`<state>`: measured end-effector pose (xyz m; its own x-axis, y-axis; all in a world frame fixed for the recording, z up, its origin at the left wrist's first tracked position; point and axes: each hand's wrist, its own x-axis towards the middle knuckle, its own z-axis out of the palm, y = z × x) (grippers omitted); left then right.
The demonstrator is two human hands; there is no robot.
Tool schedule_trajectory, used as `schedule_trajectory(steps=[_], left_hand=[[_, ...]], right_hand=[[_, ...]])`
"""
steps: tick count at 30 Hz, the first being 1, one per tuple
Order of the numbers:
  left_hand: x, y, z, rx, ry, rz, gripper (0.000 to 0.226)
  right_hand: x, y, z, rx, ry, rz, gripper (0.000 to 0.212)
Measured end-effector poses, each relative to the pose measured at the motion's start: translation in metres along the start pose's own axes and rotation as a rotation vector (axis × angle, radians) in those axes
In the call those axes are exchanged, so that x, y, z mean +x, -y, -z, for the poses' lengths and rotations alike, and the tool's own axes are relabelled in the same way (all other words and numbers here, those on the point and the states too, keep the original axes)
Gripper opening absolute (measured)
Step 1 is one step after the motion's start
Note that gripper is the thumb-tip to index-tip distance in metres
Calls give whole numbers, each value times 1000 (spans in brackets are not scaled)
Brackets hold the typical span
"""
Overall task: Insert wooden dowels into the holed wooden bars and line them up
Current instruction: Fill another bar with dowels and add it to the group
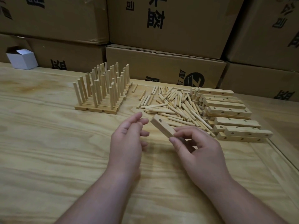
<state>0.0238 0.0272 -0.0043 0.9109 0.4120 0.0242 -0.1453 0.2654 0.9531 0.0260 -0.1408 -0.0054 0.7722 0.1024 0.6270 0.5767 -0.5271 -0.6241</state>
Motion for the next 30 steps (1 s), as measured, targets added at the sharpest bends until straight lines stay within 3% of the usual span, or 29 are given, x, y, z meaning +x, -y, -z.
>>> schedule_trajectory(steps=[6, 8, 10, 14, 17, 22, 26, 30], left_hand=[[-4, 5, -3, 166, 301, -24, 18], [-3, 6, -4, 155, 283, -25, 18], [-1, 7, -4, 142, 224, -29, 16], [1, 9, -2, 106, 166, -26, 15], [1, 9, -2, 101, 164, -31, 17], [2, 10, -2, 91, 155, -36, 15], [1, 9, -2, 96, 147, -42, 16], [1, 8, -3, 100, 143, -39, 15]], right_hand=[[1, -2, -2, 96, 34, -2, 14], [5, -6, 1, 72, 46, 0, 7], [11, -15, 7, -79, 54, -14, 14], [20, -33, 16, -454, 312, -201, 47], [19, -41, 13, -544, 436, -268, 54], [18, -41, 7, -562, 362, -248, 52], [19, -44, 9, -551, 376, -228, 70], [18, -44, 7, -535, 365, -190, 57]])
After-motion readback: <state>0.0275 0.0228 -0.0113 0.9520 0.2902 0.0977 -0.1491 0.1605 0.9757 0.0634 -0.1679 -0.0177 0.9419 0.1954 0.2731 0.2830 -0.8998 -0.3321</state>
